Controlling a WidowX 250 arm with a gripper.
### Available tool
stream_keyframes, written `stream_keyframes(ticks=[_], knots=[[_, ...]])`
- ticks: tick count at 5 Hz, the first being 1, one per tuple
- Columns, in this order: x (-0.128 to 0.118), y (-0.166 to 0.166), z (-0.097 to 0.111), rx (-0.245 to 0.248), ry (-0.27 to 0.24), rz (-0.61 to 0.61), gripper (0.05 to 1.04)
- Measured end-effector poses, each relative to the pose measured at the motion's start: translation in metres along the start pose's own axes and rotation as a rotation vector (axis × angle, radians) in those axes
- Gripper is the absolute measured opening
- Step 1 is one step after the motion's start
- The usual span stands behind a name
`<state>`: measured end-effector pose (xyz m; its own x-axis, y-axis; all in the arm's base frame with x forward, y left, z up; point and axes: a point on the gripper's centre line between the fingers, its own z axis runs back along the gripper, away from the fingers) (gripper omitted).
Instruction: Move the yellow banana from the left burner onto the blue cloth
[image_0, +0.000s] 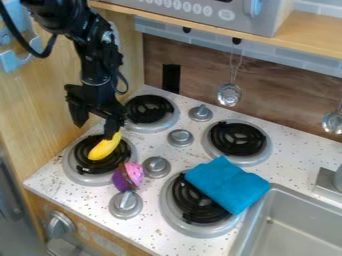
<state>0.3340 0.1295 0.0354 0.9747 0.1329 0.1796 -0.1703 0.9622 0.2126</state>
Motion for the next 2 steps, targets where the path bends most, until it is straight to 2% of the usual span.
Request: stream_keyframes(ticks=[1,2], knots=[[0.002,0.013,-0.022,-0.033,0.017,0.041,1.0],[0.003,0.024,-0.044,-0.035,0.025,0.06,1.0]])
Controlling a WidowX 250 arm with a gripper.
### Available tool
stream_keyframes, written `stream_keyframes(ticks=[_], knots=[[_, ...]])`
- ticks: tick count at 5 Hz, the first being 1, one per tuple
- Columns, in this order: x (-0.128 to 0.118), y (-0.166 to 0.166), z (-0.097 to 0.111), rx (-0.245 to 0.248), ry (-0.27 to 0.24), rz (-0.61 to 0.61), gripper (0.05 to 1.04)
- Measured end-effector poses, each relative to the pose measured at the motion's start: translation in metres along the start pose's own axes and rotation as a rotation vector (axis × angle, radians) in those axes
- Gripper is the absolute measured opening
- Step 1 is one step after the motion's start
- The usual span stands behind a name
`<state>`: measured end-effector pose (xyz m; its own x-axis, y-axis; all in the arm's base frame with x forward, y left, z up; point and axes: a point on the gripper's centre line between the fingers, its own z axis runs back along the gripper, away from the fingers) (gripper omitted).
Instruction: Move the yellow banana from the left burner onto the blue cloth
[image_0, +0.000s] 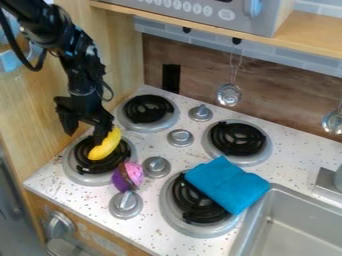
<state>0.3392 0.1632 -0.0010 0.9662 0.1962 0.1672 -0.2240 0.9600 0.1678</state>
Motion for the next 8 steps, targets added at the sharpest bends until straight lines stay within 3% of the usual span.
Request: stream_keyframes(ticks=[2,5,6,7,8], knots=[[0.015,-0.008,-0.029,-0.041,-0.023,0.023,1.0],[0.034,-0.021,-0.035,-0.056,-0.017,0.072,1.0],[0.035,-0.025,-0.041,-0.064,-0.004,0.092,0.924],[0.034,-0.025,-0.042,-0.065,-0.001,0.112,0.662],[0.033,-0.026,-0.042,-0.057,0.011,0.11,0.572]])
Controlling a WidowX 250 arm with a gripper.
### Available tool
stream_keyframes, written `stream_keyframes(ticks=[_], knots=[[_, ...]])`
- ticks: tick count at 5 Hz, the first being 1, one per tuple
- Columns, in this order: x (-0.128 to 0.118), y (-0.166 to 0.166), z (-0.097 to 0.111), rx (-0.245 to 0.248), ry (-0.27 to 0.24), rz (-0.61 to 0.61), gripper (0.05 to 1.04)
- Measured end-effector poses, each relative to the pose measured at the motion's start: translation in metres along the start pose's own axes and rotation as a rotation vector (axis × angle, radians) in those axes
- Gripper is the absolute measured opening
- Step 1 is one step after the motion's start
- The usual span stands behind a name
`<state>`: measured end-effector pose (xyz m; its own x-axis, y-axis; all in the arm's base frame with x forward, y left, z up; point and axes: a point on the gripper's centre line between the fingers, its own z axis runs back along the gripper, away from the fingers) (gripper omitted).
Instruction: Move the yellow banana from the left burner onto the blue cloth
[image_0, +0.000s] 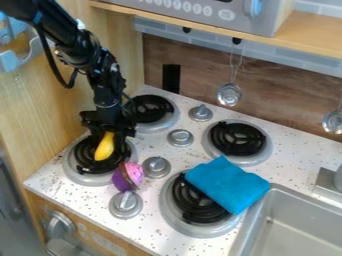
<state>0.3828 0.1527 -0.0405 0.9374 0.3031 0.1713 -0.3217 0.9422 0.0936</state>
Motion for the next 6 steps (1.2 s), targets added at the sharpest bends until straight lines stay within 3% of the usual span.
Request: stream_keyframes(ticks=[1,3,5,6], knots=[[-0.001,0.0,0.002,0.003,0.018,-0.002,0.572],[0.011,-0.012,0.061,-0.007,-0.069,-0.012,0.57],[-0.002,-0.07,0.083,-0.065,-0.067,-0.106,0.57],[-0.02,-0.12,0.085,-0.088,-0.051,-0.206,0.571]])
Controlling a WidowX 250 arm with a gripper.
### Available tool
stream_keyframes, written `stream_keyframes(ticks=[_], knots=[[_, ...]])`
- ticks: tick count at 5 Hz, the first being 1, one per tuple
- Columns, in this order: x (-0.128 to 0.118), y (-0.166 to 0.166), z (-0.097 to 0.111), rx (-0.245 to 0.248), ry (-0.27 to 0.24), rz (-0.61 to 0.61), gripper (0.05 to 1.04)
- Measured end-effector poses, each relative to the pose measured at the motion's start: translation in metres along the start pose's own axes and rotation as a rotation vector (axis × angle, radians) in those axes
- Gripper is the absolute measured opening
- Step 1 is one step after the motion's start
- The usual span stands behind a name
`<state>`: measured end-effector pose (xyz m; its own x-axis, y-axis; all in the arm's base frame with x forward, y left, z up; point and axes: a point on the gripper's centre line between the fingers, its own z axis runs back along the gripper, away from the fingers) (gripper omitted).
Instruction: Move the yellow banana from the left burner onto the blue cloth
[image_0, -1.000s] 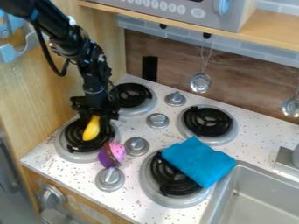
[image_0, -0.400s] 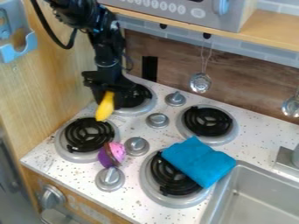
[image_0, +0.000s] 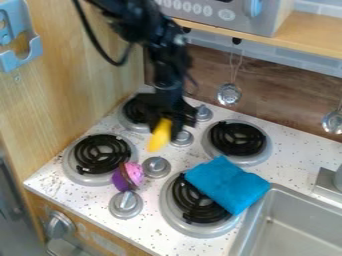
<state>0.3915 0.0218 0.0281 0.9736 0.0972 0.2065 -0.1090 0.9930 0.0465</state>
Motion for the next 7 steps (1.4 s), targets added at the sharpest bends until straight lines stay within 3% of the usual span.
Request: stream_keyframes(ticks=[1,2,4,5,7], knots=[[-0.004,-0.041,0.003,-0.039,-0.001,-0.094,0.57],[-0.004,-0.073,-0.015,-0.105,0.021,-0.15,0.57],[0.017,-0.122,-0.027,-0.192,-0.015,-0.297,0.57],[0.029,-0.135,-0.035,-0.215,-0.023,-0.347,0.571],[0.048,-0.141,-0.053,-0.204,-0.022,-0.384,0.571]])
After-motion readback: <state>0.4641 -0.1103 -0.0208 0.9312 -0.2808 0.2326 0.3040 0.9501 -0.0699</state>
